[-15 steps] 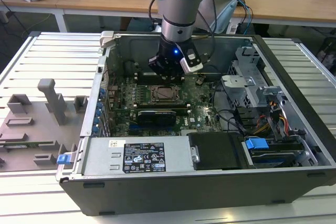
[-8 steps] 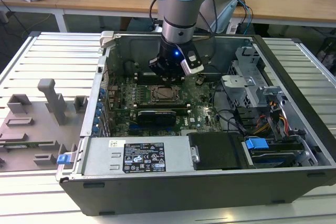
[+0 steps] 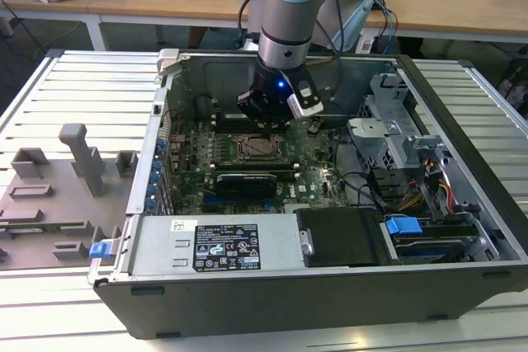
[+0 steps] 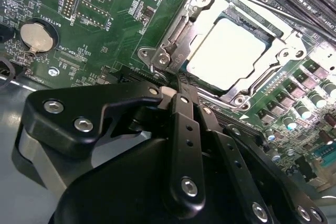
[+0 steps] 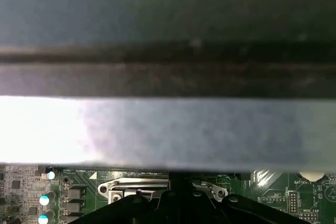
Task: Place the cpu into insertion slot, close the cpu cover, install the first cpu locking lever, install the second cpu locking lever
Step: 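Install the first cpu locking lever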
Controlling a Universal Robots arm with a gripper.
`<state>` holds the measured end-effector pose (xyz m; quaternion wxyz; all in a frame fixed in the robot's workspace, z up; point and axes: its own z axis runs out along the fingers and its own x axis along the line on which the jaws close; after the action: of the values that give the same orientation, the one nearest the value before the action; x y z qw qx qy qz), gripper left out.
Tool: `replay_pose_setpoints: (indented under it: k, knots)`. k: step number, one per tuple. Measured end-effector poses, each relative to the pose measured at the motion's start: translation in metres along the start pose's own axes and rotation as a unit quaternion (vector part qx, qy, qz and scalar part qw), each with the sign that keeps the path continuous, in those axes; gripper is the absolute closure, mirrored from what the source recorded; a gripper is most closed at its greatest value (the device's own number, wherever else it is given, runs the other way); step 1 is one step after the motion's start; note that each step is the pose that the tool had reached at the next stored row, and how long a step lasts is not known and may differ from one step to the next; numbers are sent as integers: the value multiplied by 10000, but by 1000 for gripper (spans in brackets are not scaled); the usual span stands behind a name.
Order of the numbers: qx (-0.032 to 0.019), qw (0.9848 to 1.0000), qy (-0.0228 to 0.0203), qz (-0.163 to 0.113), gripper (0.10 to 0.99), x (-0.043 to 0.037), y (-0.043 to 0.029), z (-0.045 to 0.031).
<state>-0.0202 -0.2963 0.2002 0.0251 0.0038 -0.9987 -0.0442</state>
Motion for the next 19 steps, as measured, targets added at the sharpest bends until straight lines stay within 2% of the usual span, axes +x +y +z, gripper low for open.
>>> replay_pose_setpoints:
  k: [8, 10, 12, 13, 14, 17, 18, 19]
  knots:
    - [-4, 10000, -4, -34, 980, -12, 56, 9]
    - [-10, 10000, -7, -43, 980, -12, 62, -23]
    - [8, 10000, -6, -44, 980, -7, 63, -67]
    - [48, 10000, -11, -42, 980, -5, 63, -83]
    - [154, 9999, -18, -38, 980, 2, 46, -92]
    - [380, 9993, -30, -29, 980, 16, 3, -97]
    - [553, 9985, -48, -22, 980, 40, -104, -105]
    - [572, 9983, -52, -21, 980, 53, -178, -112]
